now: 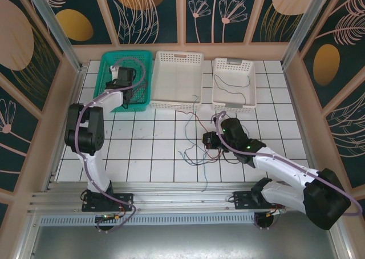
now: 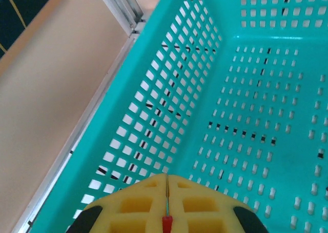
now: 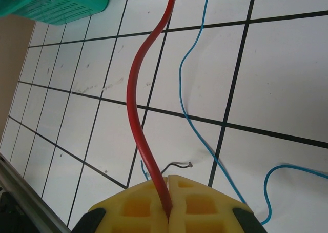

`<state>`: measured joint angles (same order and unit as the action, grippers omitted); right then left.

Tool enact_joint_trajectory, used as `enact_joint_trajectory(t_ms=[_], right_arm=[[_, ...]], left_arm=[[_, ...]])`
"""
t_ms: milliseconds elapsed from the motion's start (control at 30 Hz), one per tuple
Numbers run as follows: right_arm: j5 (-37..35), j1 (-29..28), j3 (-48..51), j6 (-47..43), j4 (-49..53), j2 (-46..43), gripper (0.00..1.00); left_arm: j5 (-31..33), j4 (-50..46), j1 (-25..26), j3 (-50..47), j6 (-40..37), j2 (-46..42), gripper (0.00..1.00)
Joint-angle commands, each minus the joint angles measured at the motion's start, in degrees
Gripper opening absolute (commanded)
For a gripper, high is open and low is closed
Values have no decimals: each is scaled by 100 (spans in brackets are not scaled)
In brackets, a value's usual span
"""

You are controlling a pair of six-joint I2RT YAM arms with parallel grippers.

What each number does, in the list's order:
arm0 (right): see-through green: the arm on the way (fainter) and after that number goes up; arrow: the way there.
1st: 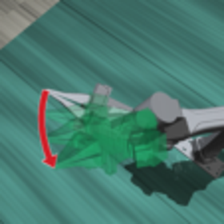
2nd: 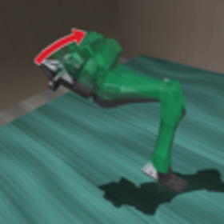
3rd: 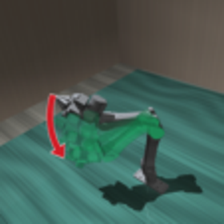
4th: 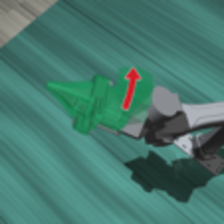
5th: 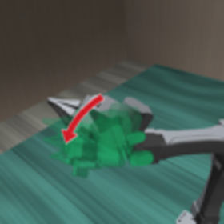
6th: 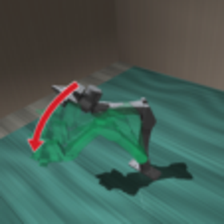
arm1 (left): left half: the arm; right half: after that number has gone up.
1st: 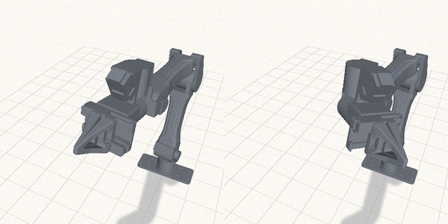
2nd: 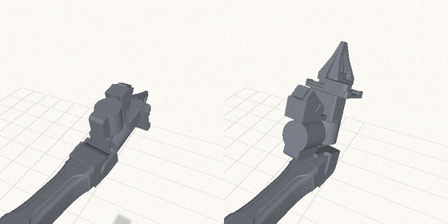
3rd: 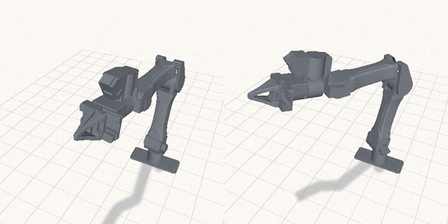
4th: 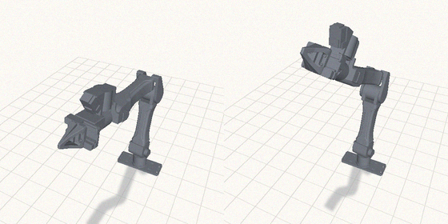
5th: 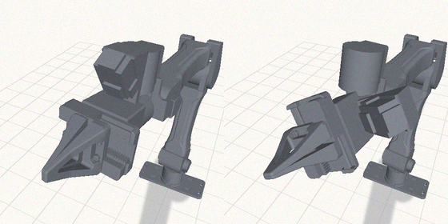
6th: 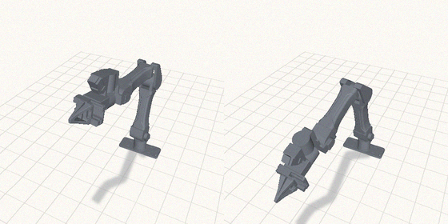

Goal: Untangle the cables

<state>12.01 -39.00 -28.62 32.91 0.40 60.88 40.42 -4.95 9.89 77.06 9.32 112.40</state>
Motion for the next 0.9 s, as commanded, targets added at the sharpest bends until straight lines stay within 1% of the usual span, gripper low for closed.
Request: enact_joint_trajectory(t_ms=[0, 433, 733, 800, 867], right_arm=[[-85, -51, -187, -144, -14, 61, 0], [-101, -156, -265, -175, -63, 284, 0], [-154, -230, -328, -206, -55, 367, 0], [-164, -226, -328, -214, -44, 370, 0], [-173, -233, -336, -213, -53, 368, 0]], left_arm=[[-167, -178, -52, 224, 154, 224, 0], [-579, -467, -156, 467, 307, 423, 0], [-647, -603, -180, 588, 341, 465, 0], [-675, -652, -180, 640, 343, 450, 2], [-708, -681, -181, 683, 350, 434, 7]])
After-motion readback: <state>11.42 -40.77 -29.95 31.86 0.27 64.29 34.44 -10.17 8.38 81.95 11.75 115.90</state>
